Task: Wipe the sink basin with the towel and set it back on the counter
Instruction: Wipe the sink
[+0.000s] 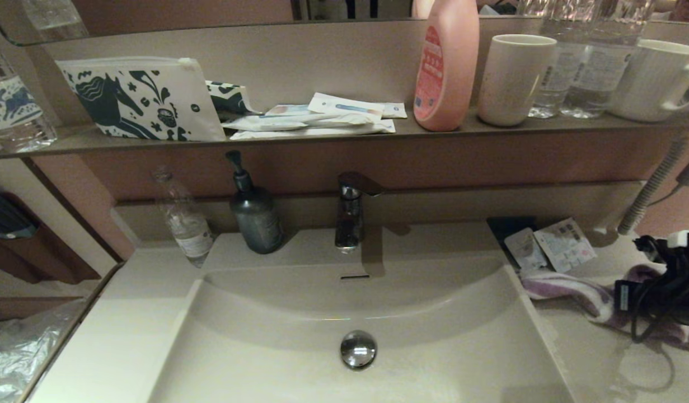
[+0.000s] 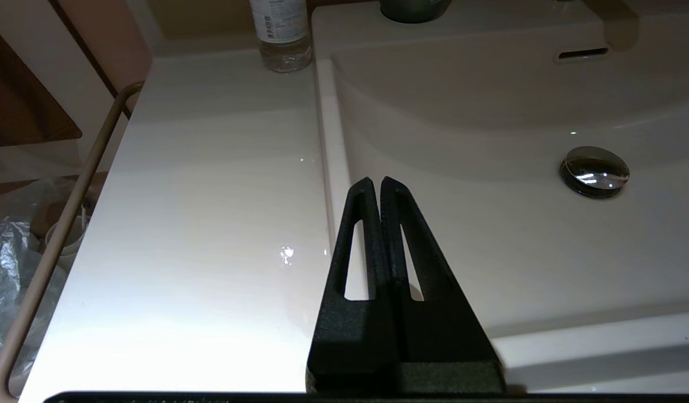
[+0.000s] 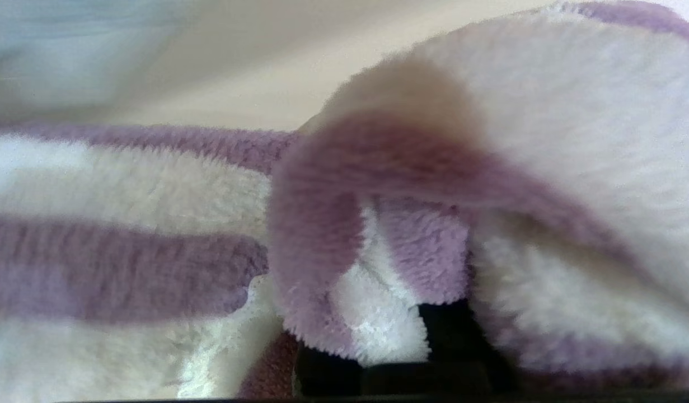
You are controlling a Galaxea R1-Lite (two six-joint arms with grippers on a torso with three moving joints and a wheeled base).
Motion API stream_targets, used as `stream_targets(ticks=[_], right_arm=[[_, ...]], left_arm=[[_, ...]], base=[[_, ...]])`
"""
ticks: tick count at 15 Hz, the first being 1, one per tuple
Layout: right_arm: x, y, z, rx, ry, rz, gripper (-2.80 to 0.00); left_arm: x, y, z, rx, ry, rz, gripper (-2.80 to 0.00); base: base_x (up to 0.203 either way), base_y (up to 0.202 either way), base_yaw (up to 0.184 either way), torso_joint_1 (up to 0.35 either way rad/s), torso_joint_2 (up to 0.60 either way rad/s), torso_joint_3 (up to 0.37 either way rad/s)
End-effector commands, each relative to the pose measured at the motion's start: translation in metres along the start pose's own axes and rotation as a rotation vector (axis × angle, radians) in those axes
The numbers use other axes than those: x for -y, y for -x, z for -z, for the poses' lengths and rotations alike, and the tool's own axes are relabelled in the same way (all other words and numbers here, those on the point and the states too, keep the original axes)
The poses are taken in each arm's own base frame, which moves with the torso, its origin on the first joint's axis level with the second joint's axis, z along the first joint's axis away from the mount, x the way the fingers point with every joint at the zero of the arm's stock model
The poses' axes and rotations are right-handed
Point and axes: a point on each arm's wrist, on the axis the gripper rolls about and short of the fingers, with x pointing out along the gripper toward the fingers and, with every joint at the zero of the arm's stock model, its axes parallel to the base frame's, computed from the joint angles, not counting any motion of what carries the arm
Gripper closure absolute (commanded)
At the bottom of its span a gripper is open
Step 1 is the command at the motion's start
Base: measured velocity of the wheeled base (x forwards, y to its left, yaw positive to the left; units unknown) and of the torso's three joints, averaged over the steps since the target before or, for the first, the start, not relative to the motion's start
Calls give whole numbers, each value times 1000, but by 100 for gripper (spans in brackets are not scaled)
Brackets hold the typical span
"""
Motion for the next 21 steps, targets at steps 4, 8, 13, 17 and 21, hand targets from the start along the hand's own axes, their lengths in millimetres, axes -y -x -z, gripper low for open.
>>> stream_targets(ticks=[4,8,13,17,21], right_arm=[[45,41,4,-10,1,96,0],[32,97,28,-137,75,5,0],[-14,147,70,-250,279,-220,0],[-42,157,104,-332,399,-363,0],[-51,152,116,-403,404,-369,0]], left_arm=[[0,0,0,-1,0,0,0],[0,0,0,-1,0,0,0],[0,0,0,-1,0,0,0],[0,0,0,-1,0,0,0],[0,0,0,-1,0,0,0]], base=[[0,0,0,0,0,0],[0,0,0,0,0,0],[0,0,0,0,0,0],[0,0,0,0,0,0],[0,0,0,0,0,0]])
